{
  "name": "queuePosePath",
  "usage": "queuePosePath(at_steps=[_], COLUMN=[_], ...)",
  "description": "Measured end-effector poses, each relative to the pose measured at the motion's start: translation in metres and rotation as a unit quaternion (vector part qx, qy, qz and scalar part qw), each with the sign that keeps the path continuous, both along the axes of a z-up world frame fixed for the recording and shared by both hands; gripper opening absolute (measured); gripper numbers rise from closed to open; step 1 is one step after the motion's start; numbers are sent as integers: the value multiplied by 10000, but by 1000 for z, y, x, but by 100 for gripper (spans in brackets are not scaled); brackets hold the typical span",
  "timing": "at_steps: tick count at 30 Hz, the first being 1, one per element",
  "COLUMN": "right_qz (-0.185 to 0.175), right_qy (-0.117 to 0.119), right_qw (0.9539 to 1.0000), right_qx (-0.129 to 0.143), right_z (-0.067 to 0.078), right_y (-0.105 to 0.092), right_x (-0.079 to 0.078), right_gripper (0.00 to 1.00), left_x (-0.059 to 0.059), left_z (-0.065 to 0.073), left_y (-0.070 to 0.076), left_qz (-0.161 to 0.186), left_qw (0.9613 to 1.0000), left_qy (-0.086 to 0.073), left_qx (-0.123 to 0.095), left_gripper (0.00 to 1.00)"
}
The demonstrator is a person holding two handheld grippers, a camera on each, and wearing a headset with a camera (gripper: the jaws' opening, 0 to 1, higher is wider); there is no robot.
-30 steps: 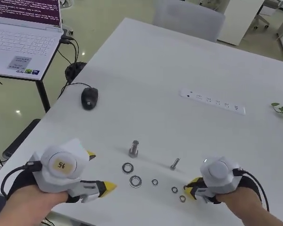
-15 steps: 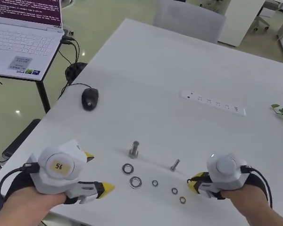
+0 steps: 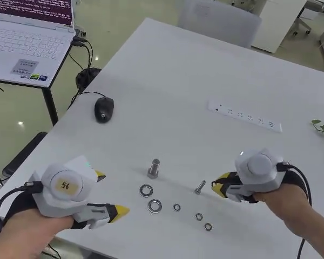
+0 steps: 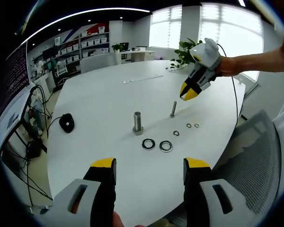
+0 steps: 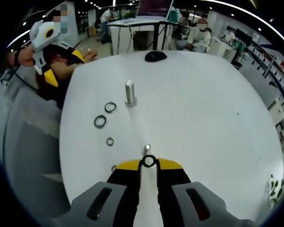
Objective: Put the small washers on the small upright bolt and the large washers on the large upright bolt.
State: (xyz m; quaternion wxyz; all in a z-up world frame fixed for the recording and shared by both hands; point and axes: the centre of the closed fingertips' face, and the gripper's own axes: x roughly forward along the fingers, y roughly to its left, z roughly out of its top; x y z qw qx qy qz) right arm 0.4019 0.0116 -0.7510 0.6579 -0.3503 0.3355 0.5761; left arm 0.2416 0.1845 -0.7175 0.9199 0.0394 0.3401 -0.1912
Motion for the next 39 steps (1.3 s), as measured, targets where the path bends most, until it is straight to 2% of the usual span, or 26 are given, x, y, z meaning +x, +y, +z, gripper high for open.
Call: queuePosePath(at_steps=[10,18,39], right_qz=[355,543,651], right_qy=[-15,49,78], right_qw=[9992,9977,9960], right_qx=[-206,-403,-607], right_z=[-1,-4,-11], right_y=[13,17,18], right_x=[0,1,0], right_gripper=[13,13,13], left_x=[0,-2,-2], left_z=[0,-1,0], left_y=[2,3,6], left_qz=[26,55,101], left_qw=[10000,10000,9999], left_qy=[-4,12,10], left_qx=[0,-7,-16], left_gripper=[57,57,56])
